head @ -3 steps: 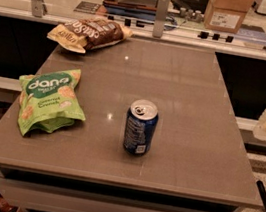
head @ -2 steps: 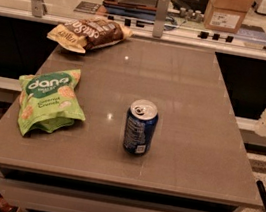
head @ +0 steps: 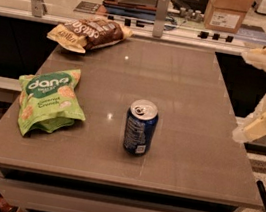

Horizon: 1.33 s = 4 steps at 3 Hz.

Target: Move pepsi can near brown chip bag

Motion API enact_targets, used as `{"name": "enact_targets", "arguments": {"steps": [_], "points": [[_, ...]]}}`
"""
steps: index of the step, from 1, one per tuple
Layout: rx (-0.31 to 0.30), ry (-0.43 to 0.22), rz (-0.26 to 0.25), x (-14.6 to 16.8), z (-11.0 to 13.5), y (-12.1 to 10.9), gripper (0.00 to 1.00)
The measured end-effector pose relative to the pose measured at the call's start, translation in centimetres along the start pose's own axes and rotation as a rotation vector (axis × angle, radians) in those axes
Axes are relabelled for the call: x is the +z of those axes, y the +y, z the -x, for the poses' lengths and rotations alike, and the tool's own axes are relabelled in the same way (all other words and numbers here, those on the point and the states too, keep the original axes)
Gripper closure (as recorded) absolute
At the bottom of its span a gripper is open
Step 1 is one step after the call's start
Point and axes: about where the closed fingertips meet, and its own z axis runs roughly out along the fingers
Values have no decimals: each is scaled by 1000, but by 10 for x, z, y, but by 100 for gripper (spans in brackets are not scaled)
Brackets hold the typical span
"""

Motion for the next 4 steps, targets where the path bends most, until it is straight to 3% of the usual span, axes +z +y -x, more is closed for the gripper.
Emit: {"name": "enact_targets", "arguments": {"steps": [2, 3, 4], "points": [[87, -240, 113, 47, 6, 40, 0], [111, -330, 135, 78, 5, 47, 0], [105, -414, 122, 111, 5, 36, 0]]}}
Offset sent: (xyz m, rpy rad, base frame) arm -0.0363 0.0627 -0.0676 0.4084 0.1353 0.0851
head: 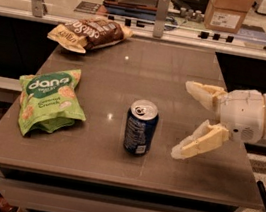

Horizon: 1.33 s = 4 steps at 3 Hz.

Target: Move pepsi can near brown chip bag

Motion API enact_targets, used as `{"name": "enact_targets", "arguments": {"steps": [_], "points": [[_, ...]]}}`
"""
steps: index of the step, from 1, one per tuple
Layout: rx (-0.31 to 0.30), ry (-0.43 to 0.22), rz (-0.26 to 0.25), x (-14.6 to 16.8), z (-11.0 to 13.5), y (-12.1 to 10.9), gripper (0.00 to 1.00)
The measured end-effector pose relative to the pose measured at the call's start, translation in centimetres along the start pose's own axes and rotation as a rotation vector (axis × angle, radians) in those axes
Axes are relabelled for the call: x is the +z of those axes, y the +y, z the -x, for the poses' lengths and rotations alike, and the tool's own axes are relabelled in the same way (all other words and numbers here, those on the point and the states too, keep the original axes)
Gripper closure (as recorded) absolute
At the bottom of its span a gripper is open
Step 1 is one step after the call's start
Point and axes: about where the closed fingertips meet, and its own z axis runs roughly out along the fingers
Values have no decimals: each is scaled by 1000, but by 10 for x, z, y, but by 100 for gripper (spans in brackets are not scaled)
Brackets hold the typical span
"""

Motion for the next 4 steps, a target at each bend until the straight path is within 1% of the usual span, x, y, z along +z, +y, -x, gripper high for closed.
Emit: {"name": "enact_targets", "arguments": {"steps": [1, 2, 3, 4], "points": [[-19, -63, -23, 18, -3, -4, 0], [-27, -117, -34, 32, 4, 4, 0], [-15, -158, -8, 50, 12, 17, 0], [9, -180, 17, 62, 16, 27, 0]]}}
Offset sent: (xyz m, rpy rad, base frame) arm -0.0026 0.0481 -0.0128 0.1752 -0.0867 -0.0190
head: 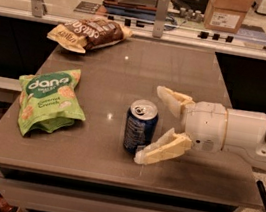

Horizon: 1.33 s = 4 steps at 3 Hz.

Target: Move pepsi can near brown chip bag

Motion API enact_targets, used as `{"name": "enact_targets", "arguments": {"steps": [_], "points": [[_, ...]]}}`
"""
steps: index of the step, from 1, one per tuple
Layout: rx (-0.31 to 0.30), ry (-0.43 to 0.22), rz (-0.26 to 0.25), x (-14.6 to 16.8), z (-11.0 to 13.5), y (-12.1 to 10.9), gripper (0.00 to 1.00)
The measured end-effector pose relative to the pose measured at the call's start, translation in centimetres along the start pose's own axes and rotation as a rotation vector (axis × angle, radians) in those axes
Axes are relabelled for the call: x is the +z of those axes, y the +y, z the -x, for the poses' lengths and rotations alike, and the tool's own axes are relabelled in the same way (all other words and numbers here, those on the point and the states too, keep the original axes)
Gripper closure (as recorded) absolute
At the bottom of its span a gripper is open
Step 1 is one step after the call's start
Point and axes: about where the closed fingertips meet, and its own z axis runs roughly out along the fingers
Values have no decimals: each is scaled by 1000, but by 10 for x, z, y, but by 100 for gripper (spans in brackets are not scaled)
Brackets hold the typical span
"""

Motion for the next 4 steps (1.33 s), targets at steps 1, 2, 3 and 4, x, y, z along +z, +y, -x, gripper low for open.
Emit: {"name": "enact_targets", "arguments": {"steps": [1, 2, 3, 4], "points": [[-4, 1, 3, 1, 1, 1, 18], [-7, 2, 7, 3, 3, 2, 41], [-10, 2, 11, 5, 4, 3, 65], [-13, 3, 14, 7, 6, 4, 87]]}}
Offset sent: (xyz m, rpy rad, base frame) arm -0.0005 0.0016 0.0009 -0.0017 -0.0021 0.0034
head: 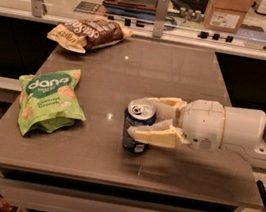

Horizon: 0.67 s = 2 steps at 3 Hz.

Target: Move pepsi can near brown chip bag

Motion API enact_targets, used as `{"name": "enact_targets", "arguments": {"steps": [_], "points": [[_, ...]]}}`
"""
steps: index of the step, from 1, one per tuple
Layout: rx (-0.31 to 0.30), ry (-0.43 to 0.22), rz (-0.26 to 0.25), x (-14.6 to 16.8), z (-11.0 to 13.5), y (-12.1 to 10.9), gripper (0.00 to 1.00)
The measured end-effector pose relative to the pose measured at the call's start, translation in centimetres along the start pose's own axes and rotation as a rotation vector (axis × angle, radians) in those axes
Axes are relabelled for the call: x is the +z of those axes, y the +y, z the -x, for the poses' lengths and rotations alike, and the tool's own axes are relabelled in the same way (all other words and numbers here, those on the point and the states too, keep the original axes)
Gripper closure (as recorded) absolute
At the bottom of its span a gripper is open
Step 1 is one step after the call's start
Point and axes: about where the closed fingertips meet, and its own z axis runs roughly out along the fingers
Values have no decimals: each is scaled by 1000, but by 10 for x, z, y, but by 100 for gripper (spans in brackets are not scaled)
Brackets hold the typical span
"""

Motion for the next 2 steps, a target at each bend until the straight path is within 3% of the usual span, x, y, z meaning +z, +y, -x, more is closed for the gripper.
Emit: {"name": "enact_targets", "arguments": {"steps": [1, 2], "points": [[-3, 0, 3, 2, 1, 1, 100], [-3, 1, 3, 2, 1, 1, 100]]}}
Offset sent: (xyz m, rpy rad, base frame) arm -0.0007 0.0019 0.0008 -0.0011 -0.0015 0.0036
